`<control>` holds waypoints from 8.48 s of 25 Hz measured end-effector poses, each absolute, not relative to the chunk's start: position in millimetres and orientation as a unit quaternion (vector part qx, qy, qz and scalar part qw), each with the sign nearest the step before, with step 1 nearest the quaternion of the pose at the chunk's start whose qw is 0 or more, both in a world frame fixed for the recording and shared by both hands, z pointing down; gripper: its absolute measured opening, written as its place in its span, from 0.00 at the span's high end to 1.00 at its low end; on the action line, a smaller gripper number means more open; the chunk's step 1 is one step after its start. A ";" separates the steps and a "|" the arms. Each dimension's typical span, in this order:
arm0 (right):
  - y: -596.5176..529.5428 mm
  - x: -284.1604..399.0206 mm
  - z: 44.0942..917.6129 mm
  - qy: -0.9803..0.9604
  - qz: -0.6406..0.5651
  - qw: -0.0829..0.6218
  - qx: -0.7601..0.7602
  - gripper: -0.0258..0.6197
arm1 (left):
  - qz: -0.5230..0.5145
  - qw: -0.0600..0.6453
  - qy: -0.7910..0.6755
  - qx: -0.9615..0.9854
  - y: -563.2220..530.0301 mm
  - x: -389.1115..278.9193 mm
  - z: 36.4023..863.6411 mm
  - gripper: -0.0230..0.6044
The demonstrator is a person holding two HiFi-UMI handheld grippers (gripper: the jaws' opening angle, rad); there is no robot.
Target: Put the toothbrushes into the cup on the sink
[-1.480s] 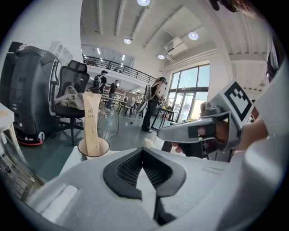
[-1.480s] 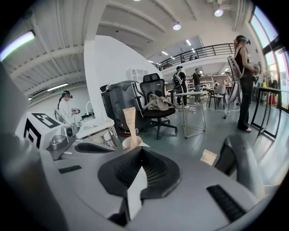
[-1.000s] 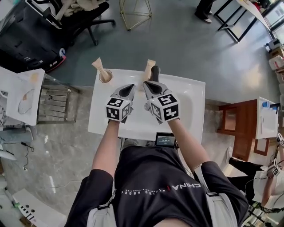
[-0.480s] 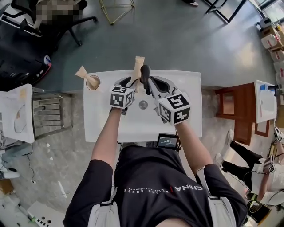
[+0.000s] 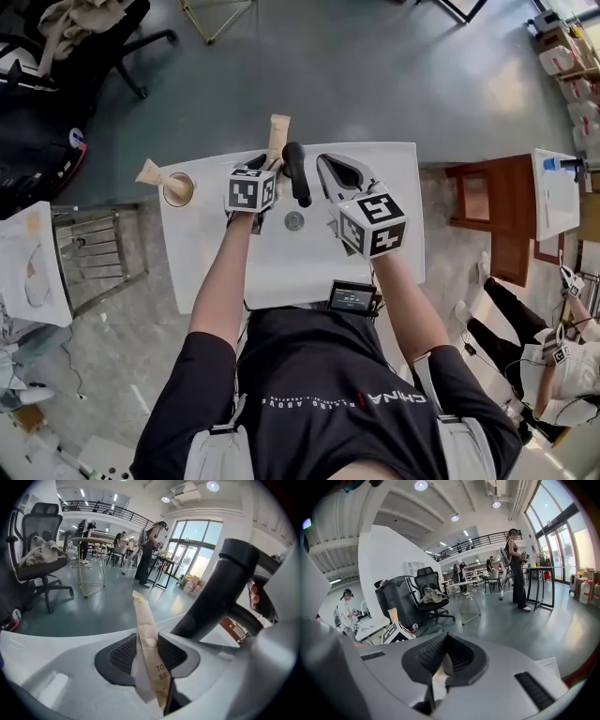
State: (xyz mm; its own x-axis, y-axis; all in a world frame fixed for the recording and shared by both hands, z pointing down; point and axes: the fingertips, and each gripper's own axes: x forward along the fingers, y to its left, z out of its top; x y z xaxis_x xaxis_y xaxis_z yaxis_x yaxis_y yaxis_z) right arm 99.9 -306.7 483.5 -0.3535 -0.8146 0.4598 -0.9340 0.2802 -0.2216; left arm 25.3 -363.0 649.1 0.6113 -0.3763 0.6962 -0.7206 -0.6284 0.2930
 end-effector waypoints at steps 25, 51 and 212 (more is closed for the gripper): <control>-289.1 95.1 452.1 -0.818 0.206 0.113 0.525 0.95 | 0.237 0.213 -0.414 0.853 -346.3 -22.9 544.1 0.91; -259.2 -72.3 446.3 -0.902 0.186 0.151 0.360 0.95 | 0.110 0.188 -0.588 0.779 -266.6 -202.1 476.6 0.91; -239.0 -84.5 460.6 -0.921 0.126 0.220 0.297 0.95 | 0.099 0.111 -0.507 0.849 -210.7 -171.9 481.2 0.91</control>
